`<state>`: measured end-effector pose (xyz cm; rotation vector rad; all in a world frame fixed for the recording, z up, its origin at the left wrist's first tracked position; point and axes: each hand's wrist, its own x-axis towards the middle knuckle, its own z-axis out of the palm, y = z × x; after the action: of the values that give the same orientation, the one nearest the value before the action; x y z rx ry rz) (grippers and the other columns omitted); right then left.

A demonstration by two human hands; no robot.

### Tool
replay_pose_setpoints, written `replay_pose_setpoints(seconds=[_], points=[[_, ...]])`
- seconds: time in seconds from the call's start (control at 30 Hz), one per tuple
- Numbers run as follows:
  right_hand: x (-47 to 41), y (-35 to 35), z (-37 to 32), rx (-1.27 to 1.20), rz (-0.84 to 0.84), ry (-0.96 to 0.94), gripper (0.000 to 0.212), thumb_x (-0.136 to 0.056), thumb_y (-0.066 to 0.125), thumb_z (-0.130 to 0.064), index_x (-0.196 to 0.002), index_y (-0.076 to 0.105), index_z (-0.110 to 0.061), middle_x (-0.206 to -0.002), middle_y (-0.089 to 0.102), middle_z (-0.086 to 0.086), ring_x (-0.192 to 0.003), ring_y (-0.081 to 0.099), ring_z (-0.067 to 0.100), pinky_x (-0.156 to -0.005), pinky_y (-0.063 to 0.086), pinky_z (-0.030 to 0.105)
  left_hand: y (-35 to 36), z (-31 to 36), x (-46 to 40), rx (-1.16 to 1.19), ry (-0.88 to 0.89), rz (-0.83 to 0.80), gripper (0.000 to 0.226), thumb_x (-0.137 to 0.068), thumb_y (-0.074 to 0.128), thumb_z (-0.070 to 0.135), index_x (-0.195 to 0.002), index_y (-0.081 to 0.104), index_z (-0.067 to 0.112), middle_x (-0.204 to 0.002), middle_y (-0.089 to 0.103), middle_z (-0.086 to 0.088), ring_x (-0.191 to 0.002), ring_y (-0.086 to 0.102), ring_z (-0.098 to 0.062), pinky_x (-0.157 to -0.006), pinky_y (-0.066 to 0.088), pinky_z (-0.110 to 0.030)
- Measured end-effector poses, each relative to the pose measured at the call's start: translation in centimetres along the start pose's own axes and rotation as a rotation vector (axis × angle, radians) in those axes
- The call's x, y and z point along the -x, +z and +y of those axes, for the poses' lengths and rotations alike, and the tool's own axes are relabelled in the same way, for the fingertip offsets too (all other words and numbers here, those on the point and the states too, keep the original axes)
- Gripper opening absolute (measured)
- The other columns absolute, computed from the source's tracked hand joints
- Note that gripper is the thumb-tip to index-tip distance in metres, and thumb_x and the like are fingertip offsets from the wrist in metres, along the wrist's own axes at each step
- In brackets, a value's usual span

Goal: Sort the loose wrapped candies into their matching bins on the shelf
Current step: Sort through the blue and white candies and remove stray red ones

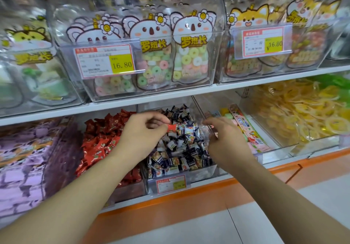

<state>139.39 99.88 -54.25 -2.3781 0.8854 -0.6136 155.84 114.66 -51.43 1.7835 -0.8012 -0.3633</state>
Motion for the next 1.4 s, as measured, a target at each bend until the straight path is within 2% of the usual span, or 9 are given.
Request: replay_pose_setpoints(seconds=[0.13,0.23,0.4,0.53,0.63,0.73,0.9,1.17,1.4], points=[[0.1,0.1,0.0,0.039,0.010,-0.015,0.051,-0.089,0.055,0.004,-0.135,0.063,-0.018,-0.140,0.057,0.002,-0.119,0.057,0.021,-0.093,0.047,0.029,-3.8,-0.5,1.4,0.037,0.004,0.158,0.019,-0.089,0.075,0.004,-0.090,0.079,0.023,-0.091,0.078,0.004,-0.084,0.070,-0.011,-0.081,0.057,-0.017],[0.1,0.6,-0.2,0.176,0.056,-0.052,0.045,-0.088,0.060,-0.003,-0.132,0.064,-0.012,-0.136,0.060,0.007,-0.124,0.054,0.030,-0.099,0.049,0.039,-6.8,-2.4,2.1,-0.209,0.014,0.268,0.012,-0.093,0.072,0.024,-0.101,0.076,0.031,-0.099,0.076,0.010,-0.090,0.070,-0.010,-0.089,0.055,-0.027],[0.4,2.3,-2.7,0.194,-0.032,-0.328,0.044,-0.097,0.062,-0.032,-0.140,0.059,-0.020,-0.141,0.055,0.000,-0.133,0.045,0.022,-0.109,0.045,0.041,-7.2,-3.6,4.8,-0.598,0.154,-0.121,0.050,-0.101,0.054,0.048,-0.149,0.040,0.051,-0.156,0.028,0.034,-0.139,0.033,0.008,-0.120,0.027,-0.027],[0.1,5.4,-4.2,0.066,-0.475,-0.265,0.056,-0.096,0.063,-0.052,-0.149,0.045,-0.050,-0.165,0.024,-0.011,-0.153,0.022,0.011,-0.122,0.030,0.035,-5.9,-5.3,5.3,-0.752,0.176,-0.353,0.070,-0.102,0.033,0.062,-0.161,-0.002,0.048,-0.160,-0.018,0.040,-0.151,-0.008,0.011,-0.126,0.005,-0.029],[-1.3,7.1,-4.1,0.172,-0.549,-0.270,0.066,-0.087,0.070,-0.062,-0.146,0.042,-0.056,-0.166,0.023,-0.015,-0.153,0.026,0.013,-0.119,0.036,0.043,-6.2,-6.0,4.9,-0.775,0.206,-0.360,0.069,-0.102,0.023,0.066,-0.158,-0.014,0.048,-0.159,-0.025,0.038,-0.148,-0.018,0.013,-0.125,-0.002,-0.024],[-3.4,7.8,-4.0,0.252,-0.464,-0.402,0.060,-0.084,0.077,-0.055,-0.139,0.058,-0.041,-0.141,0.052,-0.012,-0.126,0.056,0.014,-0.100,0.053,0.041,-6.5,-6.2,4.7,-0.776,0.239,-0.345,0.069,-0.102,0.021,0.066,-0.158,-0.016,0.048,-0.159,-0.026,0.038,-0.147,-0.021,0.013,-0.124,-0.004,-0.024],[-7.0,7.4,-4.0,0.361,-0.279,-0.379,0.041,-0.091,0.075,-0.039,-0.131,0.064,-0.035,-0.126,0.066,0.000,-0.104,0.069,0.026,-0.084,0.060,0.044,-6.5,-6.6,4.4,-0.729,0.271,-0.349,0.070,-0.103,0.025,0.064,-0.160,-0.011,0.045,-0.163,-0.020,0.034,-0.149,-0.019,0.011,-0.126,-0.003,-0.026],[-6.9,6.3,-5.5,0.401,-0.181,-0.382,0.050,-0.087,0.068,-0.012,-0.135,0.062,-0.023,-0.137,0.057,0.002,-0.116,0.060,0.024,-0.099,0.054,0.037,-6.7,-7.4,4.1,-0.787,0.285,-0.296,0.072,-0.101,0.018,0.071,-0.158,-0.018,0.047,-0.162,-0.026,0.030,-0.151,-0.023,0.004,-0.128,-0.001,-0.034],[-1.7,8.0,-5.1,0.217,-0.372,-0.371,0.023,-0.086,0.073,-0.008,-0.100,0.078,-0.027,-0.100,0.070,-0.011,-0.091,0.063,0.010,-0.086,0.056,0.031,-6.5,-7.3,4.3,-0.716,0.247,-0.304,0.071,-0.103,0.026,0.065,-0.159,-0.013,0.047,-0.161,-0.027,0.034,-0.151,-0.019,0.006,-0.128,0.003,-0.033]])
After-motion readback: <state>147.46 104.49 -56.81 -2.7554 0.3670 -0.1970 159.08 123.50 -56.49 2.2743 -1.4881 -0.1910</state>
